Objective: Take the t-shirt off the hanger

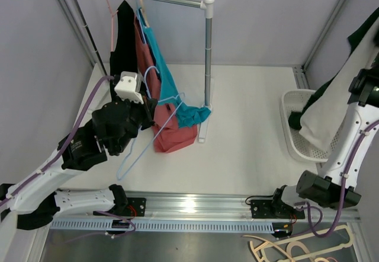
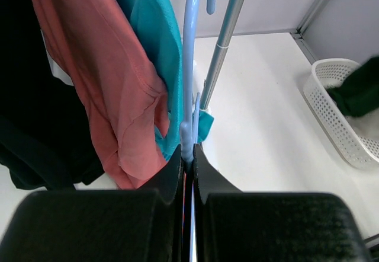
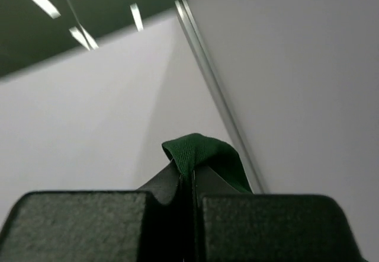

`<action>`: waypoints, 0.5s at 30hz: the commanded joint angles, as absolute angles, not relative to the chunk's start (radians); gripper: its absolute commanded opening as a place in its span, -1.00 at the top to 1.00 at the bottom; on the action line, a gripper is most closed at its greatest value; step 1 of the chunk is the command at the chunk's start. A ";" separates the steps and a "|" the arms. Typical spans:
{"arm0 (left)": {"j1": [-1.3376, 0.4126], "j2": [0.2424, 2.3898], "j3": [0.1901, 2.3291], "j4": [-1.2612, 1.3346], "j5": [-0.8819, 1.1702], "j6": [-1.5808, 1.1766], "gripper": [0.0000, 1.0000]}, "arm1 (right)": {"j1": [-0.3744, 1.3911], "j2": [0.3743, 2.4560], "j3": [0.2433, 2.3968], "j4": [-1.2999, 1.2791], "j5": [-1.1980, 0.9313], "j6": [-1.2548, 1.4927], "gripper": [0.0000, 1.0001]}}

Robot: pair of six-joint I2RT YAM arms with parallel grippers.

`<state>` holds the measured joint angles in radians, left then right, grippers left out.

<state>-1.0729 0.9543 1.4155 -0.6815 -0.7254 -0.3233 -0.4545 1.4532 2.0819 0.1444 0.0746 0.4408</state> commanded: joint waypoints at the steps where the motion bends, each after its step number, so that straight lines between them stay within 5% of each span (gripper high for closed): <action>1: -1.033 0.934 1.405 -0.635 -0.680 -0.339 0.99 | -0.460 1.317 1.828 0.138 -0.038 0.525 1.00; 10: -0.890 0.994 1.466 -0.649 -0.520 -0.345 0.99 | -0.456 0.996 1.095 0.074 0.047 0.538 1.00; 15: -0.890 1.034 1.566 -0.676 -0.499 -0.321 0.99 | -0.450 1.012 0.986 -0.113 0.124 0.575 1.00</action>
